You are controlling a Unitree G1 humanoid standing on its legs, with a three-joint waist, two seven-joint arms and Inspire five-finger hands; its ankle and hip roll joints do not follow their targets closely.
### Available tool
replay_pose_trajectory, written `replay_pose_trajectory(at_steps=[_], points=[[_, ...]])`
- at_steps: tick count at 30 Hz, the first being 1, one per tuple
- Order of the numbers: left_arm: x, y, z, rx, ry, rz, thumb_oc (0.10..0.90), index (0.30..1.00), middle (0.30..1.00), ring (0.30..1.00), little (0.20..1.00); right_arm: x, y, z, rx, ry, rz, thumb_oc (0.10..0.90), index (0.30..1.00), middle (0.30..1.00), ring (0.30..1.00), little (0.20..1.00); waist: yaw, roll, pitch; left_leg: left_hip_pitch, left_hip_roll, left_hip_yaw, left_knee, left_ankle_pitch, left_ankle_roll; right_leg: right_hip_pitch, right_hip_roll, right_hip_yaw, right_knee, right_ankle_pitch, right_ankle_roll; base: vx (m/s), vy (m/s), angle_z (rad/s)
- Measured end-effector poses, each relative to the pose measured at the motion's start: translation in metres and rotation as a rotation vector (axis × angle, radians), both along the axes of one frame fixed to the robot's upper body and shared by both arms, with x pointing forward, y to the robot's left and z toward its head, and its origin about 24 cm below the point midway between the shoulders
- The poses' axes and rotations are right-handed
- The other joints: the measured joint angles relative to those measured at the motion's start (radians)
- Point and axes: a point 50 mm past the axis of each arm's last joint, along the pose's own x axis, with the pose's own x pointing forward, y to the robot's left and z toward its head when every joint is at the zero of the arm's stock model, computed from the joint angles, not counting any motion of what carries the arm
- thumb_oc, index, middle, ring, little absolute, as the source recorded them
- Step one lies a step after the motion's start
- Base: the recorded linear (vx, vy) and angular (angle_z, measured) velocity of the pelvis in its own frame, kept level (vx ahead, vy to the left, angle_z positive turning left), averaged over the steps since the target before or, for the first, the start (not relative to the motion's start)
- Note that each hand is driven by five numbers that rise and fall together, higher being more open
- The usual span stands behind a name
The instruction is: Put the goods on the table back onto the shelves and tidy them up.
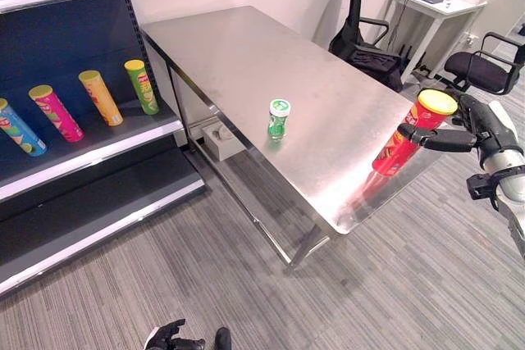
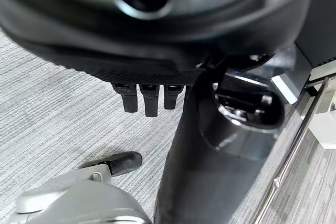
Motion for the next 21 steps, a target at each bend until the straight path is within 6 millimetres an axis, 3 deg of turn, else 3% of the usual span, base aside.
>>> replay_pose_trajectory(at_steps=[5, 17, 18, 19, 20, 21], points=[[-0.004, 0.002, -0.001, 0.014, 0.01, 0.01, 0.8, 0.9, 0.9, 0.9, 0.9, -0.002, -0.013, -0.009, 0.008, 0.045, -0.076, 0.8, 0.9, 0.9, 0.9, 0.9, 0.014, 0.0, 0.0, -0.005, 0.0, -0.008, 0.0, 0.003, -0.002, 0.0, 0.001, -0.011, 0.0, -0.002, 0.0, 0.0, -0.009, 0.04], [-0.017, 0.005, -0.003, 0.024, 0.052, 0.019, 0.8, 0.9, 0.9, 0.9, 0.9, 0.008, -0.007, 0.003, -0.009, -0.009, -0.1, 0.8, 0.9, 0.9, 0.9, 0.9, 0.03, 0.0, 0.0, -0.013, -0.002, -0.018, 0.0, 0.009, 0.002, -0.001, 0.002, -0.026, 0.0, -0.004, 0.0, 0.0, -0.003, 0.03], [-0.017, 0.005, -0.003, 0.024, 0.053, 0.019, 0.8, 0.9, 0.9, 0.9, 0.9, 0.008, -0.007, 0.004, -0.01, -0.016, -0.105, 0.761, 0.841, 0.841, 0.841, 0.841, 0.034, 0.0, 0.0, -0.013, -0.003, -0.018, 0.0, 0.009, 0.002, -0.001, 0.002, -0.026, 0.0, -0.004, 0.0, 0.0, 0.0, 0.0], [-0.017, 0.005, -0.003, 0.024, 0.053, 0.018, 0.8, 0.9, 0.9, 0.9, 0.9, 0.009, -0.009, 0.006, -0.011, -0.019, -0.113, 0.471, 0.406, 0.406, 0.406, 0.406, 0.037, -0.001, 0.001, -0.013, -0.003, -0.019, 0.0, 0.009, 0.003, -0.001, 0.002, -0.026, 0.0, -0.004, 0.0, 0.0, 0.0, 0.0], [-0.017, 0.005, -0.003, 0.024, 0.053, 0.018, 0.8, 0.9, 0.9, 0.9, 0.9, 0.01, -0.01, 0.008, -0.017, -0.022, -0.12, 0.4, 0.3, 0.3, 0.3, 0.3, 0.039, -0.001, 0.001, -0.013, -0.003, -0.019, 0.0, 0.009, 0.002, -0.001, 0.002, -0.027, 0.0, -0.004, 0.0, 0.0, 0.0, 0.0], [-0.017, 0.005, -0.003, 0.025, 0.053, 0.018, 0.8, 0.9, 0.9, 0.9, 0.9, 0.011, -0.011, 0.01, -0.02, -0.023, -0.131, 0.4, 0.3, 0.3, 0.3, 0.3, 0.04, -0.003, 0.002, -0.014, -0.003, -0.019, 0.0, 0.01, 0.002, -0.001, 0.002, -0.027, 0.0, -0.004, 0.0, 0.0, 0.0, 0.0]])
